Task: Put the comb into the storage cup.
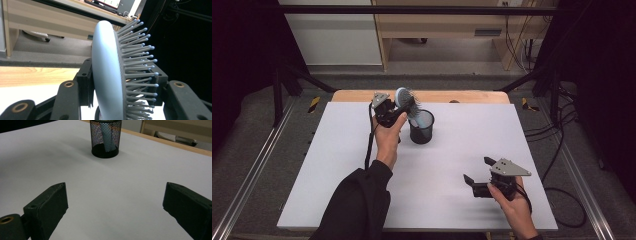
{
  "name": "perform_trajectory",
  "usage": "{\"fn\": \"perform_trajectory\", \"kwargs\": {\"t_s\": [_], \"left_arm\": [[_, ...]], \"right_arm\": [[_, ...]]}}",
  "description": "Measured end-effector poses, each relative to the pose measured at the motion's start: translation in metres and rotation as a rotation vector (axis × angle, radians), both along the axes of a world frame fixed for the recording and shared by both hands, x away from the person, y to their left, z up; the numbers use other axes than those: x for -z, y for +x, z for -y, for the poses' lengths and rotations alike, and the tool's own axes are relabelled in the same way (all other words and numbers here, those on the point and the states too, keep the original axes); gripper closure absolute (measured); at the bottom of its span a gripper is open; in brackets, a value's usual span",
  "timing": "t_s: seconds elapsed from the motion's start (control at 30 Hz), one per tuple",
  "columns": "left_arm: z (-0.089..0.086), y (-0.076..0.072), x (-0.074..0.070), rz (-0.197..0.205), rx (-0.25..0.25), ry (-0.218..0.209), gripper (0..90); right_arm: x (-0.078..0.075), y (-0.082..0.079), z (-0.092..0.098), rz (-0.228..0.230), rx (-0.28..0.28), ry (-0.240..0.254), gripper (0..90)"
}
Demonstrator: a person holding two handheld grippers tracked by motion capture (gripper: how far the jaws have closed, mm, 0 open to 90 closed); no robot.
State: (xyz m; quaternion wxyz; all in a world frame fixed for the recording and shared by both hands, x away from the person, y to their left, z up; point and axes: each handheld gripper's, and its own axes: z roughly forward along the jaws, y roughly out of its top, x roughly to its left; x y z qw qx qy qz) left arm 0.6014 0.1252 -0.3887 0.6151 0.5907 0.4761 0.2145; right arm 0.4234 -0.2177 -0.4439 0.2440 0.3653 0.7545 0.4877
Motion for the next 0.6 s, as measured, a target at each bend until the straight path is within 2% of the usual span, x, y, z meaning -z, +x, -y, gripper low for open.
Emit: {"fn": "perform_trajectory", "kwargs": {"t_s": [0.37, 0.6], "left_arm": [[-0.015, 0.002, 0.008, -0.029, -0.01, -0.046, 44.9], [-0.014, 0.001, 0.009, -0.021, -0.008, -0.034, 42.3]], "right_arm": [[0.0, 0.0, -0.001, -0.009, -0.006, -0.001, 5.7], [0.0, 0.0, -0.001, -0.008, -0.008, 0.0, 5.7]]}}
